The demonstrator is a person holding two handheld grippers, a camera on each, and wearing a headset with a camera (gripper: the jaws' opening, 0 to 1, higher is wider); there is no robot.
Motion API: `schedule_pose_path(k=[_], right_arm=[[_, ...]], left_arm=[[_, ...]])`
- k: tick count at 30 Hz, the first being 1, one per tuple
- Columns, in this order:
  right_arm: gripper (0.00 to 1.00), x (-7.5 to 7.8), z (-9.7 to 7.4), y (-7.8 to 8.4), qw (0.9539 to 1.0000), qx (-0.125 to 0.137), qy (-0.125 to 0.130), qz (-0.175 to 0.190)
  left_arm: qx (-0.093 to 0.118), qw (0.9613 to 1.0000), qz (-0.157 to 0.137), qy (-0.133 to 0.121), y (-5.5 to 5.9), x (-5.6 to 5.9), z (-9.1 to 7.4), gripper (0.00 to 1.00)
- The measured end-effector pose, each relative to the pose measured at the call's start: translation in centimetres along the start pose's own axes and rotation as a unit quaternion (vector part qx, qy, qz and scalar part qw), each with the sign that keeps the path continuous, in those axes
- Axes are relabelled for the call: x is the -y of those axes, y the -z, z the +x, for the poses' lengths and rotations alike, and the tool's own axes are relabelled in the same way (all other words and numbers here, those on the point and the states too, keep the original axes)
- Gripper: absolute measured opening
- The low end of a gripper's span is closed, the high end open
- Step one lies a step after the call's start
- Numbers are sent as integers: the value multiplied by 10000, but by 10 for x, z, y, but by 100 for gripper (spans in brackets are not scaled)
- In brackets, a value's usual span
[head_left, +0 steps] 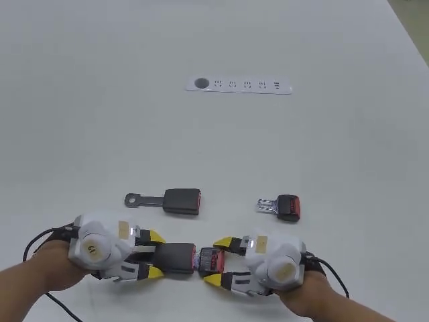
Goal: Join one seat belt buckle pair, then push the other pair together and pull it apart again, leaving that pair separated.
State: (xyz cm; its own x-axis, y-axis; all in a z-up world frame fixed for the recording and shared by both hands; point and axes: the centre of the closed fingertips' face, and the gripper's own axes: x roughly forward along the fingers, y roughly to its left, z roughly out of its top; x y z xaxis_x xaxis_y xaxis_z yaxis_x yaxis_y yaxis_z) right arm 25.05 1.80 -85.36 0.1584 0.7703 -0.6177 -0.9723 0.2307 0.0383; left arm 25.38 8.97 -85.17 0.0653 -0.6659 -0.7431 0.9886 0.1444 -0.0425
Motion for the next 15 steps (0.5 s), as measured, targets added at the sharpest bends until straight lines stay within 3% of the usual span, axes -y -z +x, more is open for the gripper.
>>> schedule_pose_path(k=[11,15], right_arm=[[35,-1,0,0,9999,27,-37,131],[36,-1,1,0,10000,-36,-64,-20]], left_arm=[[-1,10000,-17,-60,1,0,0,32],[-50,10000,5,-44,1,-1,1,32]])
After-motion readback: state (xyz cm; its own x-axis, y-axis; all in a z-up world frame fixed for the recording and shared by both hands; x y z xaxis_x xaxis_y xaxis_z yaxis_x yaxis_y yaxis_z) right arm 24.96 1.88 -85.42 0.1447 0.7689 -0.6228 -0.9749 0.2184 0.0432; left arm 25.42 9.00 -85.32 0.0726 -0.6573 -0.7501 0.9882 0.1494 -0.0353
